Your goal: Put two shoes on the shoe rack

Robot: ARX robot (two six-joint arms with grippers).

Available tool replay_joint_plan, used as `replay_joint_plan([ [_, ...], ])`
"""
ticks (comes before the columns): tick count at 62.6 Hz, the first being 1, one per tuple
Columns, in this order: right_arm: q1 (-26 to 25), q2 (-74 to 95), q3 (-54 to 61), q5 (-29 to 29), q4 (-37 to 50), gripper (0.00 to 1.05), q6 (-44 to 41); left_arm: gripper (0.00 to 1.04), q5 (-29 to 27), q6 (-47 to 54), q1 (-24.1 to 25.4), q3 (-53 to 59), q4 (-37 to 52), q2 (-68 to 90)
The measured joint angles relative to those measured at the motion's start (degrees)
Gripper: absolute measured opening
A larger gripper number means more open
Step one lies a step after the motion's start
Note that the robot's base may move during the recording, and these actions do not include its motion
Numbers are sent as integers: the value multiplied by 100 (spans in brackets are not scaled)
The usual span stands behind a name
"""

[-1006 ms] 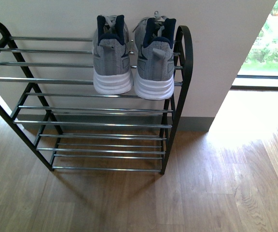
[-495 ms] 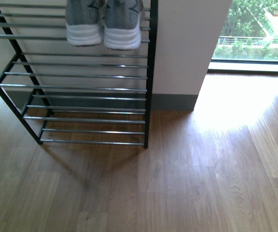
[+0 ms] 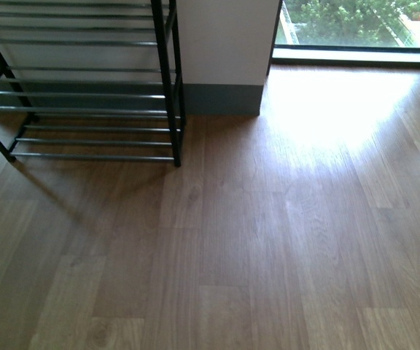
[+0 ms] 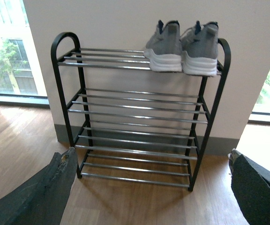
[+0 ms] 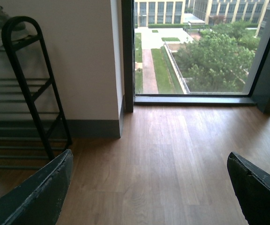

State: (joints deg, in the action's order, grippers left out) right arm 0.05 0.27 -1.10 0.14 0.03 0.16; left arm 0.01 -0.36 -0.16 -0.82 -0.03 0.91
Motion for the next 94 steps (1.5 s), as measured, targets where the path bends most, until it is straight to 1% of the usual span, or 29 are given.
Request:
replay_joint_plan([
  [94, 0, -4, 0, -9, -9, 96, -2, 95, 0, 0, 0, 0, 0, 0],
])
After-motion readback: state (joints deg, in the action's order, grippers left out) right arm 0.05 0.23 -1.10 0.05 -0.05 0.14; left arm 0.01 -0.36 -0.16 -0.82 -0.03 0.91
